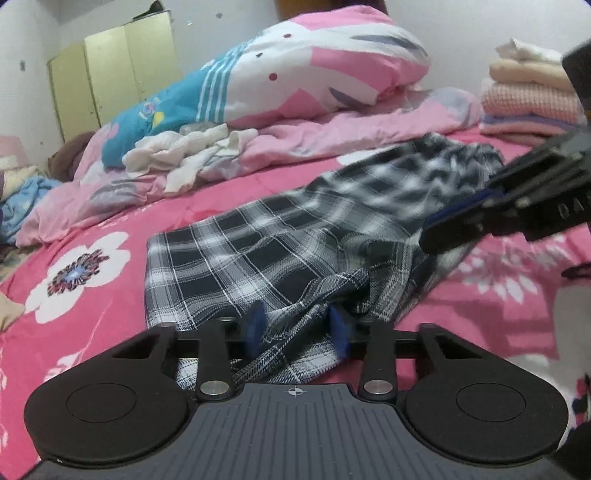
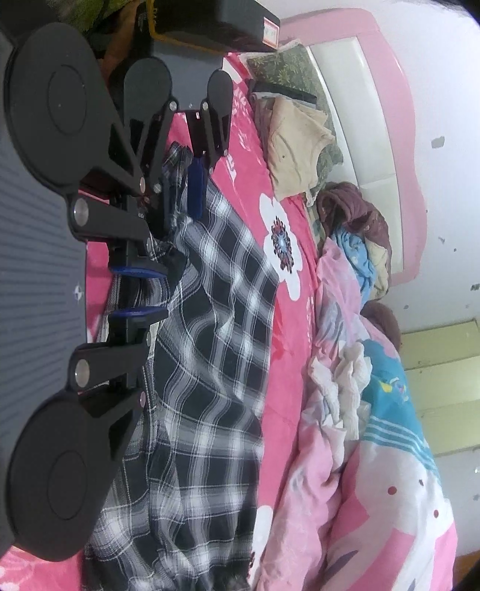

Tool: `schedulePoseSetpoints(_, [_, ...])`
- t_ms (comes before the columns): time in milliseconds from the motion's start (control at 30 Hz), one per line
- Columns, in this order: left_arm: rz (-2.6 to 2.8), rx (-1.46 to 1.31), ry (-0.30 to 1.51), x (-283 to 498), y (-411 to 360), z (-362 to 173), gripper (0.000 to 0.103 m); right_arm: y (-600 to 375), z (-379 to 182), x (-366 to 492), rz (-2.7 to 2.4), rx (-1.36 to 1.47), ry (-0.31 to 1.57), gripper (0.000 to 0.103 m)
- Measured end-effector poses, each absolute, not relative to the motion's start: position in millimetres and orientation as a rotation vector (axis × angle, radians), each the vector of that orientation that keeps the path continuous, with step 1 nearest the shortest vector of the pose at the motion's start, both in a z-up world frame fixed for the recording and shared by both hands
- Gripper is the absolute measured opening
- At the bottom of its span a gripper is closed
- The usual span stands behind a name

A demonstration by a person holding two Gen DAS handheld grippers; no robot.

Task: Fold clothes
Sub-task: 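Grasp the folded plaid edge with the left gripper while the right gripper presses beside it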

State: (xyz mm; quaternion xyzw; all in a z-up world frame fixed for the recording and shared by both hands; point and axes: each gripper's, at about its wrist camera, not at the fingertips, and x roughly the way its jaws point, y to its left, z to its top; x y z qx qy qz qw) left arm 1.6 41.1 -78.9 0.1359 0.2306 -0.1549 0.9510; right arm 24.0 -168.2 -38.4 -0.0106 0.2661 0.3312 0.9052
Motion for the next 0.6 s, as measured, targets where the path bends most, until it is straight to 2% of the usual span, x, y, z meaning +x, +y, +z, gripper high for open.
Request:
schedulePoseSetpoints(67, [-0.313, 0.256, 0.463, 2.3, 43.7, -77.6, 0.015, -164.2, -36.8, 21.4, 0.703, -0.050, 0.540, 0.017])
schedulePoseSetpoints(167, [-0.314, 0.229, 0.437, 0.7, 46.6, -74.3, 0.009, -154.9, -36.0, 19.2, 0.744, -0.095, 0.539, 0.016])
schedulePoseSetpoints(400, [-0.344, 0.162, 0.370, -5.0, 52.1, -63.8, 0.005, -118.6, -45.6, 33.2, 0.783, -0.176, 0.582, 0.013])
schedulePoseSetpoints(600, [-0.351, 0.159, 0.359, -6.9, 52.7, -62.7, 0.005, -114.7, -47.7, 50.0, 0.684, -0.040, 0.560, 0.013])
